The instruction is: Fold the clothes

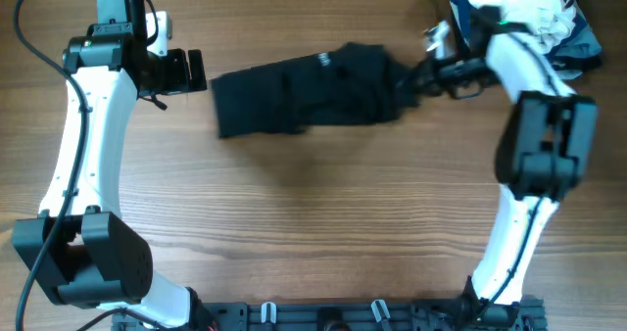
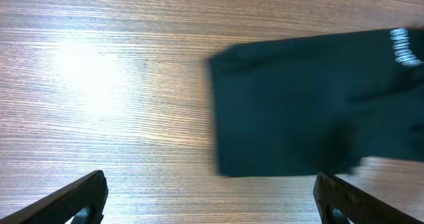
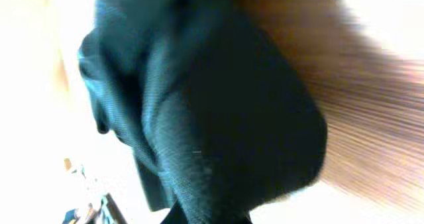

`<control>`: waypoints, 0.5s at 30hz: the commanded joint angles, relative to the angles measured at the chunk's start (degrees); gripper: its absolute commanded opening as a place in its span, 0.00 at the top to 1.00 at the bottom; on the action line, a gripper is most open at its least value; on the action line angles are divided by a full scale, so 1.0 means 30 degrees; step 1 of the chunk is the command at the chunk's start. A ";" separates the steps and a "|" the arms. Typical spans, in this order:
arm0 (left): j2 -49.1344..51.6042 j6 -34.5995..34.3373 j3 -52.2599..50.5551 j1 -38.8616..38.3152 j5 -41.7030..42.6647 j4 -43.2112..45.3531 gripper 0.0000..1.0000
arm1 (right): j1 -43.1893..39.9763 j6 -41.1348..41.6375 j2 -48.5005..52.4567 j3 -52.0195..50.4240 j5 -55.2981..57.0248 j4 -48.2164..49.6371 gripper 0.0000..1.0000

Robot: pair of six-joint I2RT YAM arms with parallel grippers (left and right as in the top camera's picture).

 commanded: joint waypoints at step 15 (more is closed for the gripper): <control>0.0197 -0.0182 0.0051 0.0066 -0.0124 -0.0182 0.00 | 1.2801 0.2222 -0.3636 0.2098 0.5180 0.5588 0.96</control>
